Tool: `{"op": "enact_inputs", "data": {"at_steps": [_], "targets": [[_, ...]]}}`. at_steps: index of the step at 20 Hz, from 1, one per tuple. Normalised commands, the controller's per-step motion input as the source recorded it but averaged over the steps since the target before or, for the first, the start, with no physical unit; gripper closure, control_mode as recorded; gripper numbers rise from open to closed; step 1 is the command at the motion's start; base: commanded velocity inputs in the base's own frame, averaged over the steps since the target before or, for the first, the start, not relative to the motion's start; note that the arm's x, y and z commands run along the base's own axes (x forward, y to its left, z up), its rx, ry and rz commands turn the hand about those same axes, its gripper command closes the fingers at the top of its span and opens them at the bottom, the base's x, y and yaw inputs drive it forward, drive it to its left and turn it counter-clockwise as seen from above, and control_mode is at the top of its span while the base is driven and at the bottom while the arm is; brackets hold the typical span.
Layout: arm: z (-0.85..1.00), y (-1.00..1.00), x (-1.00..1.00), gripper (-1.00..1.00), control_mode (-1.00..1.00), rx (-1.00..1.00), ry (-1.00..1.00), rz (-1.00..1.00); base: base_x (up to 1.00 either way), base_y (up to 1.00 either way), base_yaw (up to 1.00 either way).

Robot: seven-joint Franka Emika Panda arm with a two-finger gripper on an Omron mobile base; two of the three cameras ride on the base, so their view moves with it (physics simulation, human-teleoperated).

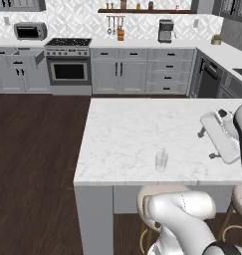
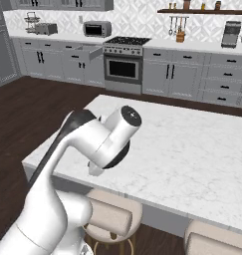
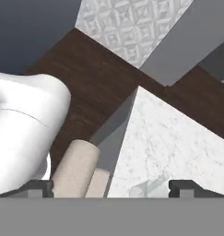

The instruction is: Take a straw from the drawer in front and place it inside the glass cup on the dining counter.

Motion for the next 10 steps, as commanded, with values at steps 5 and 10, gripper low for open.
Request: {"op": "enact_inputs", "data": {"at_steps": [5, 10], "targets": [[0.29, 0.15, -0.50, -1.00, -1.00, -0.46, -0.04, 0.00, 0.00, 0.00, 0.00], [0.21, 0.36, -0.18, -1.00, -1.00, -0.41, 0.00, 0.00, 0.00, 0.00, 0.00]]}}
